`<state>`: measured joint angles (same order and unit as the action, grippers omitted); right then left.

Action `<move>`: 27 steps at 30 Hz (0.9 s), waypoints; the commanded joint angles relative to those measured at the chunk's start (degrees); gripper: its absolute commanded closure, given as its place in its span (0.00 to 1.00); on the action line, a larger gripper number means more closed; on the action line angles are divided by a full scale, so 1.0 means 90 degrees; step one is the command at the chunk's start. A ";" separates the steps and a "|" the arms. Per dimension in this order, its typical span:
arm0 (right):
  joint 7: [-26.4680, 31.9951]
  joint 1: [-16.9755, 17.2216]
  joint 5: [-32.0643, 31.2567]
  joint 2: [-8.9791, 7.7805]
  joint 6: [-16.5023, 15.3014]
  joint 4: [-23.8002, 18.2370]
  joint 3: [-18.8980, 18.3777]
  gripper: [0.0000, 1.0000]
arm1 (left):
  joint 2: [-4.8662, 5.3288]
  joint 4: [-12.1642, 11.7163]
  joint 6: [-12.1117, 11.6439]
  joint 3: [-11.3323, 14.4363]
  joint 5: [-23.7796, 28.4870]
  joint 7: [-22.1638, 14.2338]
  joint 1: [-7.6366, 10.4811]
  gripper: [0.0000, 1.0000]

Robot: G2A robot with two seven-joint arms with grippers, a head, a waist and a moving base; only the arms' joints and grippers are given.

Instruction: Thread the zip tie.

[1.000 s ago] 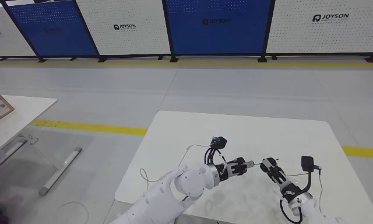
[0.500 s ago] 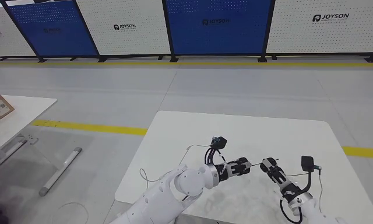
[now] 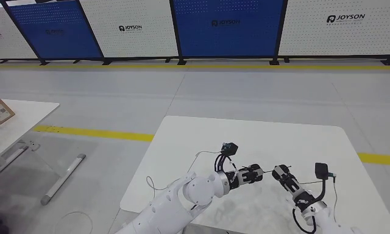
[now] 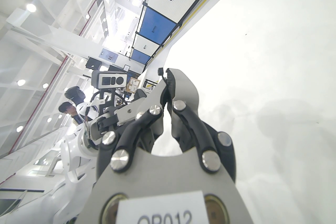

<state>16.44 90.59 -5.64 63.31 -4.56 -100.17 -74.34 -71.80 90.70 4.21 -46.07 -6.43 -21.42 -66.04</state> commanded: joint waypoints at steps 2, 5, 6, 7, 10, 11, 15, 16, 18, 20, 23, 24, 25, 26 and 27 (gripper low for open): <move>-0.0033 0.0005 0.0010 0.0007 0.0003 0.0004 0.0009 1.00 | -0.0001 0.0021 -0.0058 0.0015 -0.0072 0.0018 -0.0010 1.00; 0.0037 0.0004 0.0116 0.0019 -0.0034 0.0005 0.0017 1.00 | -0.0003 0.0036 -0.0097 0.0024 -0.0107 0.0012 -0.0016 1.00; 0.0065 0.0004 0.0133 0.0020 -0.0044 0.0007 0.0008 1.00 | -0.0004 0.0035 -0.0108 0.0026 -0.0112 0.0009 -0.0019 1.00; 0.0088 0.0005 0.0144 0.0022 -0.0052 0.0008 -0.0002 1.00 | -0.0005 0.0038 -0.0124 0.0033 -0.0119 -0.0006 -0.0022 1.00; 0.0107 0.0007 0.0154 0.0031 -0.0048 0.0003 -0.0003 1.00 | -0.0007 0.0043 -0.0161 0.0045 -0.0127 -0.0047 -0.0027 1.00; 0.0117 0.0002 0.0152 0.0034 -0.0039 0.0004 0.0005 1.00 | -0.0008 0.0048 -0.0193 0.0048 -0.0102 -0.0079 -0.0031 1.00; 0.0166 -0.0040 0.0121 0.0049 0.0031 0.0007 0.0047 1.00 | -0.0004 0.0025 -0.0284 0.0022 -0.0050 -0.0156 -0.0031 1.00; 0.0171 -0.0045 0.0120 0.0052 0.0037 0.0005 0.0056 1.00 | -0.0003 0.0030 -0.0294 0.0016 -0.0055 -0.0158 -0.0038 1.00; 0.0171 -0.0045 0.0120 0.0052 0.0037 0.0005 0.0056 1.00 | 0.0004 0.0030 -0.0268 -0.0012 -0.0126 -0.0101 -0.0046 1.00; 0.0171 -0.0045 0.0120 0.0052 0.0037 0.0005 0.0056 1.00 | 0.0013 0.0066 -0.0153 -0.0023 -0.0308 0.0028 -0.0079 1.00; 0.0171 -0.0045 0.0120 0.0052 0.0037 0.0005 0.0056 1.00 | 0.0013 0.0066 -0.0153 -0.0023 -0.0308 0.0028 -0.0079 1.00; 0.0171 -0.0045 0.0120 0.0052 0.0037 0.0005 0.0056 1.00 | 0.0013 0.0066 -0.0153 -0.0023 -0.0308 0.0028 -0.0079 1.00; 0.0171 -0.0045 0.0120 0.0052 0.0037 0.0005 0.0056 1.00 | 0.0013 0.0066 -0.0153 -0.0023 -0.0308 0.0028 -0.0079 1.00; 0.0171 -0.0045 0.0120 0.0052 0.0037 0.0005 0.0056 1.00 | 0.0013 0.0066 -0.0153 -0.0023 -0.0308 0.0028 -0.0079 1.00; 0.0171 -0.0045 0.0120 0.0052 0.0037 0.0005 0.0056 1.00 | 0.0013 0.0066 -0.0153 -0.0023 -0.0308 0.0028 -0.0079 1.00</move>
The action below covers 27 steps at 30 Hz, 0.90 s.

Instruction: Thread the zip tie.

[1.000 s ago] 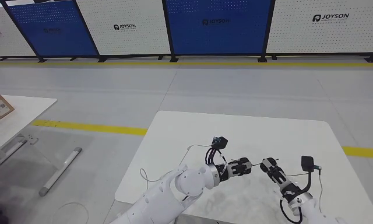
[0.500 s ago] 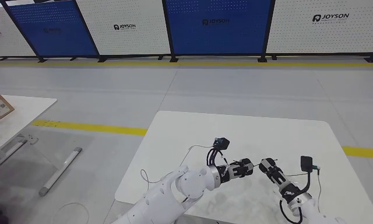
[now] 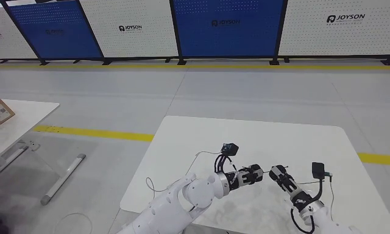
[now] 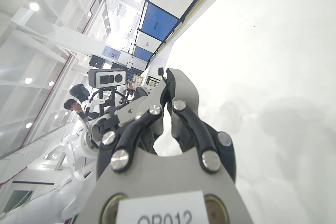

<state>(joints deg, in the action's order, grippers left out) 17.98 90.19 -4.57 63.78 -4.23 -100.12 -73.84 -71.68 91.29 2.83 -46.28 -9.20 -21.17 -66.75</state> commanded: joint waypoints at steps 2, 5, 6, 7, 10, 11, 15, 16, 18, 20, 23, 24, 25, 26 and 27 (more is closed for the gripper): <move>0.0000 0.0000 0.0000 0.0000 0.0000 0.0000 0.0000 1.00 | -0.0001 0.0002 -0.0011 0.0003 0.0010 0.0009 -0.0010 1.00; 0.0082 -0.0031 0.0050 0.0013 0.0076 0.0025 0.0050 1.00 | -0.0006 0.0006 -0.0192 -0.0011 0.0286 -0.0155 -0.0046 1.00; 0.0117 -0.0056 0.0053 0.0016 0.0106 0.0034 0.0062 1.00 | -0.0003 -0.0001 -0.0243 -0.0028 0.0353 -0.0232 -0.0040 1.00; 0.0164 -0.0083 0.0033 0.0021 0.0152 0.0039 0.0091 1.00 | 0.0000 0.0002 -0.0327 -0.0041 0.0482 -0.0358 -0.0045 1.00; 0.0290 -0.0126 0.0013 0.0030 0.0248 0.0017 0.0150 1.00 | 0.0015 -0.0014 -0.0407 -0.0088 0.0539 -0.0492 -0.0033 1.00; 0.0319 -0.0134 0.0000 0.0031 0.0287 0.0010 0.0157 1.00 | 0.0018 -0.0002 -0.0407 -0.0093 0.0530 -0.0492 -0.0039 1.00; 0.0356 -0.0147 -0.0009 0.0036 0.0386 -0.0008 0.0163 1.00 | 0.0036 0.0045 -0.0265 -0.0166 0.0301 -0.0225 -0.0081 1.00; 0.0356 -0.0147 -0.0009 0.0036 0.0386 -0.0008 0.0163 1.00 | 0.0036 0.0045 -0.0265 -0.0166 0.0301 -0.0225 -0.0081 1.00; 0.0356 -0.0147 -0.0009 0.0036 0.0386 -0.0008 0.0163 1.00 | 0.0036 0.0045 -0.0265 -0.0166 0.0301 -0.0225 -0.0081 1.00; 0.0356 -0.0147 -0.0009 0.0036 0.0386 -0.0008 0.0163 1.00 | 0.0036 0.0045 -0.0265 -0.0166 0.0301 -0.0225 -0.0081 1.00; 0.0356 -0.0147 -0.0009 0.0036 0.0386 -0.0008 0.0163 1.00 | 0.0036 0.0045 -0.0265 -0.0166 0.0301 -0.0225 -0.0081 1.00; 0.0356 -0.0147 -0.0009 0.0036 0.0386 -0.0008 0.0163 1.00 | 0.0036 0.0045 -0.0265 -0.0166 0.0301 -0.0225 -0.0081 1.00; 0.0356 -0.0147 -0.0009 0.0036 0.0386 -0.0008 0.0163 1.00 | 0.0035 0.0043 -0.0264 -0.0150 0.0292 -0.0221 -0.0098 1.00; 0.0356 -0.0147 -0.0009 0.0036 0.0386 -0.0008 0.0163 1.00 | 0.0035 0.0046 -0.0248 -0.0126 0.0268 -0.0250 -0.0106 1.00; 0.0356 -0.0147 -0.0009 0.0036 0.0386 -0.0008 0.0163 1.00 | 0.0034 0.0050 -0.0203 -0.0093 0.0245 -0.0339 -0.0096 1.00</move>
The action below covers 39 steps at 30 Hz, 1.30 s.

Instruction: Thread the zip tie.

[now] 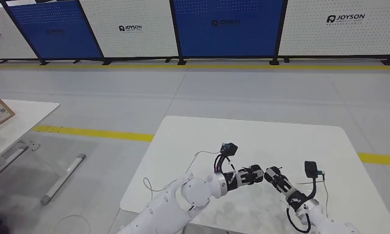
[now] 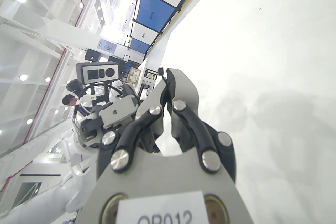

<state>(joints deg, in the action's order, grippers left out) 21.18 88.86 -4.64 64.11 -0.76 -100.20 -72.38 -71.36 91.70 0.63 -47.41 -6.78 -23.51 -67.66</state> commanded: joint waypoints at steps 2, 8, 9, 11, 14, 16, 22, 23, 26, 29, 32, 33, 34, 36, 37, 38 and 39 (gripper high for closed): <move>0.0000 0.0000 0.0000 0.0000 0.0000 0.0000 0.0000 1.00 | -0.0005 0.0001 0.0098 0.0063 0.0082 -0.0273 0.0032 1.00; -0.0071 0.0013 0.0003 0.0011 -0.0026 -0.0014 0.0007 1.00 | -0.0026 -0.0109 0.0142 0.0025 0.0553 -0.0526 0.0108 1.00; -0.0072 0.0014 -0.0008 0.0012 -0.0023 -0.0016 0.0006 1.00 | -0.0026 -0.0131 0.0103 0.0002 0.0657 -0.0569 0.0113 1.00; -0.0029 0.0003 -0.0066 0.0013 0.0039 -0.0019 0.0014 1.00 | -0.0027 -0.0165 0.0039 -0.0044 0.0822 -0.0578 0.0108 1.00; 0.0069 -0.0036 -0.0139 0.0017 0.0140 -0.0018 0.0050 1.00 | -0.0031 -0.0213 -0.0030 -0.0112 0.1082 -0.0558 0.0092 1.00; 0.0113 -0.0057 -0.0153 0.0021 0.0177 -0.0019 0.0062 1.00 | -0.0029 -0.0243 0.0003 -0.0136 0.1105 -0.0528 0.0103 1.00; 0.0151 -0.0063 -0.0118 0.0024 0.0190 -0.0014 0.0069 1.00 | -0.0027 -0.0243 0.0104 -0.0130 0.0962 -0.0423 0.0126 1.00; 0.0151 -0.0063 -0.0118 0.0024 0.0190 -0.0014 0.0069 1.00 | -0.0027 -0.0243 0.0104 -0.0130 0.0962 -0.0423 0.0126 1.00; 0.0151 -0.0063 -0.0118 0.0024 0.0190 -0.0014 0.0069 1.00 | -0.0027 -0.0243 0.0104 -0.0130 0.0962 -0.0423 0.0126 1.00; 0.0151 -0.0063 -0.0118 0.0024 0.0190 -0.0014 0.0069 1.00 | -0.0029 -0.0242 0.0096 -0.0121 0.0955 -0.0374 0.0101 1.00; 0.0151 -0.0063 -0.0118 0.0024 0.0190 -0.0014 0.0069 1.00 | -0.0029 -0.0249 0.0096 -0.0112 0.0945 -0.0343 0.0084 1.00; 0.0151 -0.0063 -0.0118 0.0024 0.0190 -0.0014 0.0069 1.00 | -0.0028 -0.0251 0.0097 -0.0113 0.0947 -0.0347 0.0083 1.00; 0.0151 -0.0063 -0.0118 0.0024 0.0190 -0.0014 0.0069 1.00 | -0.0026 -0.0252 0.0096 -0.0117 0.0951 -0.0352 0.0082 1.00; 0.0151 -0.0063 -0.0118 0.0024 0.0190 -0.0014 0.0069 1.00 | -0.0021 -0.0242 0.0078 -0.0124 0.0947 -0.0365 0.0074 1.00; 0.0137 -0.0061 -0.0114 0.0026 0.0188 -0.0012 0.0069 1.00 | -0.0018 -0.0235 0.0070 -0.0129 0.0942 -0.0371 0.0068 1.00; 0.0084 -0.0048 -0.0077 0.0033 0.0175 -0.0011 0.0071 1.00 | -0.0013 -0.0224 0.0061 -0.0133 0.0932 -0.0377 0.0058 1.00; 0.0057 -0.0041 -0.0050 0.0037 0.0171 -0.0013 0.0067 1.00 | -0.0010 -0.0215 0.0055 -0.0137 0.0922 -0.0382 0.0052 1.00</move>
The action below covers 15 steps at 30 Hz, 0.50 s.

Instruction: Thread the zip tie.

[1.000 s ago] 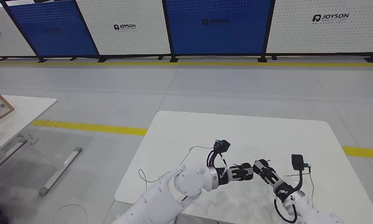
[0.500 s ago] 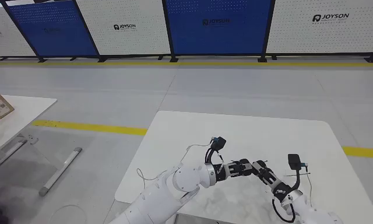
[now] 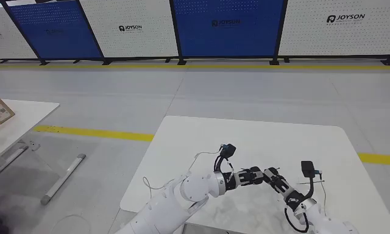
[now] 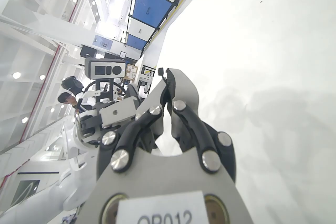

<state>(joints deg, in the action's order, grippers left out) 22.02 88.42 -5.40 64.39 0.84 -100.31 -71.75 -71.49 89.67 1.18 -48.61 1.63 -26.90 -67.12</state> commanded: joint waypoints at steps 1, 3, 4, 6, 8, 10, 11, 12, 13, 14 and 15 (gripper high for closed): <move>-0.0060 0.0015 0.0061 0.0009 -0.0014 -0.0003 -0.0011 1.00 | 0.0007 0.0020 -0.0010 -0.0009 -0.0019 -0.0010 -0.0016 1.00; -0.0134 0.0033 0.0149 0.0017 -0.0036 -0.0008 -0.0043 1.00 | 0.0016 0.0045 -0.0022 -0.0024 -0.0031 -0.0014 -0.0033 1.00; -0.0182 0.0043 0.0180 0.0021 -0.0042 -0.0009 -0.0061 1.00 | 0.0019 0.0055 -0.0031 -0.0032 -0.0033 -0.0014 -0.0042 1.00; -0.0235 0.0064 0.0250 0.0029 -0.0057 -0.0011 -0.0085 1.00 | 0.0027 0.0072 -0.0046 -0.0045 -0.0037 -0.0020 -0.0063 1.00; -0.0251 0.0074 0.0300 0.0034 -0.0063 -0.0010 -0.0104 1.00 | 0.0034 0.0082 -0.0058 -0.0049 -0.0048 -0.0029 -0.0081 1.00; -0.0131 0.0073 0.0405 0.0038 -0.0046 0.0003 -0.0104 1.00 | 0.0037 0.0079 -0.0067 -0.0038 -0.0055 -0.0055 -0.0088 1.00; -0.0131 0.0073 0.0405 0.0038 -0.0046 0.0003 -0.0104 1.00 | 0.0035 0.0077 -0.0085 -0.0020 -0.0038 -0.0102 -0.0085 1.00; -0.0131 0.0073 0.0405 0.0038 -0.0046 0.0003 -0.0104 1.00 | 0.0032 0.0063 -0.0127 -0.0009 0.0019 -0.0149 -0.0077 1.00; -0.0131 0.0073 0.0405 0.0038 -0.0046 0.0003 -0.0104 1.00 | 0.0028 0.0045 -0.0163 -0.0002 0.0072 -0.0177 -0.0069 1.00; -0.0131 0.0073 0.0405 0.0038 -0.0046 0.0003 -0.0104 1.00 | 0.0028 0.0045 -0.0163 -0.0002 0.0072 -0.0177 -0.0069 1.00; -0.0131 0.0073 0.0405 0.0038 -0.0046 0.0003 -0.0104 1.00 | 0.0028 0.0045 -0.0163 -0.0002 0.0072 -0.0177 -0.0069 1.00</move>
<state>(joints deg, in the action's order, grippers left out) 20.87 89.07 -1.74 64.74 0.42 -100.27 -72.68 -71.23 90.09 -0.28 -48.63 2.27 -28.51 -67.74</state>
